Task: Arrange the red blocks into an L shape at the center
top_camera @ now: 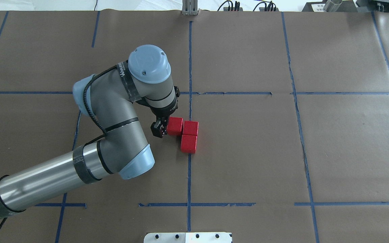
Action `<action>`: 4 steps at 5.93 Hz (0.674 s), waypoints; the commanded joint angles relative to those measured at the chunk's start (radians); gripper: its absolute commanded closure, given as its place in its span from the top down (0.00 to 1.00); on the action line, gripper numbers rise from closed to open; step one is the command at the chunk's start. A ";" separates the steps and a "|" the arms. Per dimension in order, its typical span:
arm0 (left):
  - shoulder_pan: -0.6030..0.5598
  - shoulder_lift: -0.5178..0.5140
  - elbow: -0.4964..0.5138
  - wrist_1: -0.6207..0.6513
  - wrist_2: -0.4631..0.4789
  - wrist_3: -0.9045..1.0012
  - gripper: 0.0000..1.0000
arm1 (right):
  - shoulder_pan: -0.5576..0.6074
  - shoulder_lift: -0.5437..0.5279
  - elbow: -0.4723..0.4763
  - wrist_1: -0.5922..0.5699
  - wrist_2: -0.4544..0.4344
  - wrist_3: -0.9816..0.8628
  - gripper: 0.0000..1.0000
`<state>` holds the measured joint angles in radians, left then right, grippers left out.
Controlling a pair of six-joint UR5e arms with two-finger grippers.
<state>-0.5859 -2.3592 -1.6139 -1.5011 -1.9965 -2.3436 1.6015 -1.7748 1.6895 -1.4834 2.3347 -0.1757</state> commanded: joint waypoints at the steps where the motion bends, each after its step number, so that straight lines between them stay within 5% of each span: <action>1: -0.046 0.158 -0.252 0.103 -0.033 0.340 1.00 | 0.000 0.000 -0.004 -0.002 -0.002 0.001 1.00; 4: -0.245 0.507 -0.440 0.093 -0.152 1.198 1.00 | 0.000 0.000 0.002 0.000 0.000 0.027 1.00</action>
<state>-0.7516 -1.9719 -2.0141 -1.4011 -2.1065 -1.4552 1.6015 -1.7748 1.6901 -1.4838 2.3343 -0.1567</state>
